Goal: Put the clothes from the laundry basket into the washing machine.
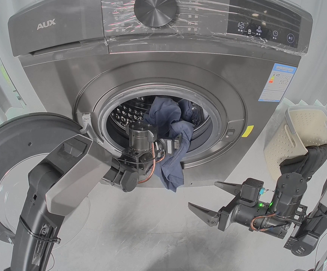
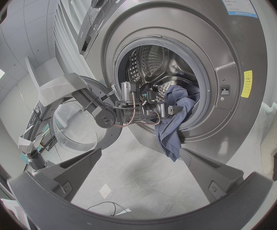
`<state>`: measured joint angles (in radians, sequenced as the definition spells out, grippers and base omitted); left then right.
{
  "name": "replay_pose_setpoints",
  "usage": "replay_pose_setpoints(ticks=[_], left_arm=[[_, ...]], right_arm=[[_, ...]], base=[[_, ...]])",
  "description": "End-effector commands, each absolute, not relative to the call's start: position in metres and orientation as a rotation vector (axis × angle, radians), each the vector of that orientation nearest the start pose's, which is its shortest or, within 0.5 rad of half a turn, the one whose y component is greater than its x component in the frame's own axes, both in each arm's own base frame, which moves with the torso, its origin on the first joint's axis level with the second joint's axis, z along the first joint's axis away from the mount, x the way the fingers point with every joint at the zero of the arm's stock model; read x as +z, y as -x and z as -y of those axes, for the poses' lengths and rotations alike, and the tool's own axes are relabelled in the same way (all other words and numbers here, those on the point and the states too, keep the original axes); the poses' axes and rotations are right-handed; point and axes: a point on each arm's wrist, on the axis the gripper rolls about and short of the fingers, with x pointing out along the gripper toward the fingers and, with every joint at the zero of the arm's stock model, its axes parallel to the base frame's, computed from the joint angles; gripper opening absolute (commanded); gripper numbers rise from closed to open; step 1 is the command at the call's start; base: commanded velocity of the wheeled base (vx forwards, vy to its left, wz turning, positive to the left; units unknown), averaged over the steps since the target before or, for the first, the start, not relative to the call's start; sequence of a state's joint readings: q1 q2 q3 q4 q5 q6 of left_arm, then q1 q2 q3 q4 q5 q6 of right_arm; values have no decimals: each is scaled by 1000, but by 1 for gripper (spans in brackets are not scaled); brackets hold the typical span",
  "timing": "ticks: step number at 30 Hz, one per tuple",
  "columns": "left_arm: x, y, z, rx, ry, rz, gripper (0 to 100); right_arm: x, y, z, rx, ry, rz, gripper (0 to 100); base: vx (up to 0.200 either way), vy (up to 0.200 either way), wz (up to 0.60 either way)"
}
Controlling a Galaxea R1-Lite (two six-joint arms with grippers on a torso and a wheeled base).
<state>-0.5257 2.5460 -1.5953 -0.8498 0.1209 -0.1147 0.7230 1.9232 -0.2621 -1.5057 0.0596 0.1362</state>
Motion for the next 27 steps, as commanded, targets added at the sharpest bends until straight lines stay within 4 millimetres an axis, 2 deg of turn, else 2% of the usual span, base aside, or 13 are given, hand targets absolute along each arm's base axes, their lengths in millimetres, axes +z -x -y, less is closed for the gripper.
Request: replay_pose_setpoints(ticks=[1,7,12,13,22,24,27], left_arm=[[66,-434,257,-426,61,-138,100],[42,-438,258,-423,37,-176,100],[32,-442,257,-418,27,-198,100],[32,-443,257,-423,28,-198,0],[36,-449,261,-431,37,-191,0],[41,-452,263,-432,49,-169,0],[59,-464,267,-415,88,-81,0]], right_arm=[[85,-196,-177,775,-77,-204,100],[85,-196,-177,775,-77,-204,100],[85,-196,-177,777,-78,-201,100],[85,-196,-177,777,-78,-201,100],[87,-197,-178,777,-82,-194,100],[87,-198,-179,778,-83,-189,100],[88,-198,-179,778,-85,-186,100]], base=[[0,0,0],[0,0,0],[0,0,0],[0,0,0],[0,0,0],[0,0,0],[0,0,0]])
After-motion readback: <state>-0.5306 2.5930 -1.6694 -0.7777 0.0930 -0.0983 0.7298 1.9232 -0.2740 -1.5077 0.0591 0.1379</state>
